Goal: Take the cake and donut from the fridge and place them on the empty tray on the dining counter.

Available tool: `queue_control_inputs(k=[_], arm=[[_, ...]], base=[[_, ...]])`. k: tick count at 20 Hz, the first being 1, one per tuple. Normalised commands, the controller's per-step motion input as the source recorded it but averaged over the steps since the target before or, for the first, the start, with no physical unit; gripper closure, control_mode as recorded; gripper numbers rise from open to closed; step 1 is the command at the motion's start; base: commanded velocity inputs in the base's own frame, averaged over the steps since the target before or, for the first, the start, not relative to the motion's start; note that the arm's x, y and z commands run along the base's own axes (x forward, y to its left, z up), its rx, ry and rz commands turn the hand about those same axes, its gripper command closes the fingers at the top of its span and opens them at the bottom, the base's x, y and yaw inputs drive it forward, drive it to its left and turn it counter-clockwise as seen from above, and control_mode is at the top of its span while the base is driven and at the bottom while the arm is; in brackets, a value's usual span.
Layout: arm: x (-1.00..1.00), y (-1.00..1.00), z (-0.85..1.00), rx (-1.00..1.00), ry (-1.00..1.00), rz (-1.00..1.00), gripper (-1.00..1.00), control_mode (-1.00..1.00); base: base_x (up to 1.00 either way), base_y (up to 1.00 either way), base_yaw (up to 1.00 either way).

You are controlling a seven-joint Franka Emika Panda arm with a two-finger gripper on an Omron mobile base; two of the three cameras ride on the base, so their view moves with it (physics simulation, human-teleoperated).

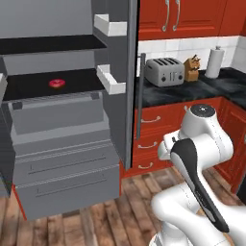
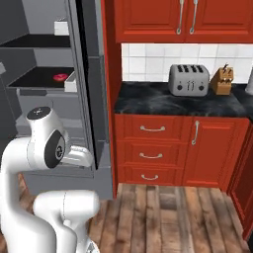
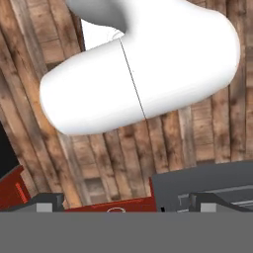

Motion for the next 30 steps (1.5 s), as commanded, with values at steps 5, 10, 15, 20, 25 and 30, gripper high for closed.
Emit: queue_control_inputs(k=[5, 10, 15, 20, 25, 30], arm=[[0.0, 0.0, 0.0, 0.0, 0.0, 0.0, -1.0, 1.0], [0.0, 0.0, 0.0, 0.0, 0.0, 0.0, -1.0, 1.0], [0.0, 0.0, 0.0, 0.0, 0.0, 0.0, -1.0, 1.0], [0.0, 0.0, 0.0, 0.0, 0.0, 0.0, -1.0, 1.0], [0.0, 0.0, 0.0, 0.0, 0.0, 0.0, -1.0, 1.0], [0.0, 0.0, 0.0, 0.0, 0.0, 0.0, -1.0, 1.0]], base=[[0.56, 0.29, 0.19], [0.25, 0.57, 0.12], [0.14, 0.79, 0.01], [0.35, 0.68, 0.0], [0.67, 0.54, 0.0], [0.57, 0.28, 0.0]])
